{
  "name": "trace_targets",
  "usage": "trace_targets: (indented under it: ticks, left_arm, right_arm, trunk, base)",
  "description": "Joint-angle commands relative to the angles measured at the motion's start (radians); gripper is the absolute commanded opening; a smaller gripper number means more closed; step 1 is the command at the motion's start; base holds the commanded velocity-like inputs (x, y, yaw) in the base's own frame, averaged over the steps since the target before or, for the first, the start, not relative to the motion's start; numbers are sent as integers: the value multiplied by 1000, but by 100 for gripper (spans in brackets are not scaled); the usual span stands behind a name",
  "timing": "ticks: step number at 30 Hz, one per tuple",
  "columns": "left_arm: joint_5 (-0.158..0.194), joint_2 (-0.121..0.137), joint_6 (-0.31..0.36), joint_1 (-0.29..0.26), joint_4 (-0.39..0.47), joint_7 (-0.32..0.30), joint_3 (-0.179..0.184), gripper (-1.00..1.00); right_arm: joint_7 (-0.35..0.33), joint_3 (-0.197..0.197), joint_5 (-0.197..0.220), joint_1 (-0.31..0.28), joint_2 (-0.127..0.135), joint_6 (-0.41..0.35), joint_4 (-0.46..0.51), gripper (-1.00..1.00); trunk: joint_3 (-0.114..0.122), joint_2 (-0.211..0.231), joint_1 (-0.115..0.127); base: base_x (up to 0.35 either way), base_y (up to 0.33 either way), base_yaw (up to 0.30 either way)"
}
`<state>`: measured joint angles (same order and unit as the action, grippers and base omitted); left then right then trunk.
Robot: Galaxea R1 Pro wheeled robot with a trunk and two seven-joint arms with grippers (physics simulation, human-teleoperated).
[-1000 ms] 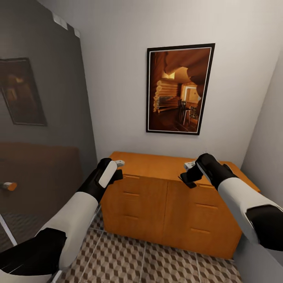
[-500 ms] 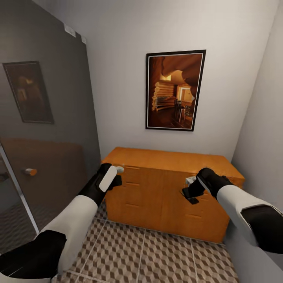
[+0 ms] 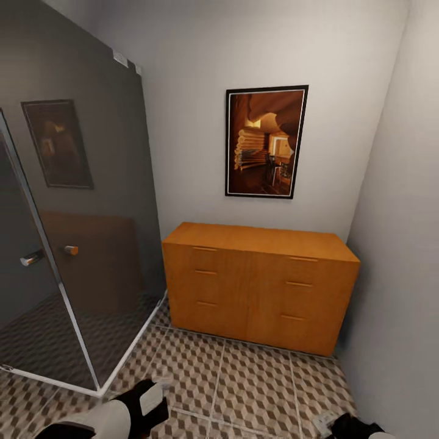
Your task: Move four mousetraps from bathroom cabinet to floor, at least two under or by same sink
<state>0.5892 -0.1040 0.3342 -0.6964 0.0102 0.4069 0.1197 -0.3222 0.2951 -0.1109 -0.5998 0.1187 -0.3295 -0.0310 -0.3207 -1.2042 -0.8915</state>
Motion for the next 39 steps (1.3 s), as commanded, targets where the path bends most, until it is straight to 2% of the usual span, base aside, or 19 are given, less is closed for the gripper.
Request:
trace_targets:
  ticks: [1,5,6,12,18,22,27,32,39]
  left_arm:
    - [3,11,-8,33,-1,-6,11,-100]
    - [5,42,-110,156,-5,-19,11,-100]
    - [5,46,-127,181,-5,-20,11,-100]
    - [2,53,-178,297,-6,-35,11,-100]
    - [-5,60,-192,399,-6,-98,11,-100]
    - [0,66,-242,423,-7,-109,11,-100]
    - [3,75,-271,429,-7,-111,10,-100]
    - [6,94,-275,429,-6,-110,9,-100]
    - [4,92,-276,430,-5,-111,8,-100]
  right_arm:
    - [-1,-1,18,29,3,17,-1,-100]
    - [34,-2,133,134,7,122,-1,-100]
    - [45,-2,146,155,7,144,-1,-100]
    - [128,-2,169,237,7,191,-1,-100]
    - [148,-2,173,252,6,199,-1,-100]
    - [150,-2,174,254,6,200,-1,-100]
    - [153,-2,174,255,7,210,-1,-100]
    - [189,-2,175,255,6,232,-2,-100]
    - [203,-2,175,259,3,242,-3,-100]
  trunk:
    - [-1,-1,1]
    - [-1,-1,1]
    - [-1,-1,1]
    - [-1,-1,1]
    - [1,-1,1]
    - [2,-1,1]
    - [2,-1,1]
    - [2,-1,1]
    - [2,-1,1]
  base:
    - [-348,0,0]
    - [-348,0,0]
    - [-348,0,0]
    - [-242,0,16]
    - [-30,0,202]
    - [-3,0,263]
    - [-1,0,268]
    - [0,0,270]
    - [0,0,270]
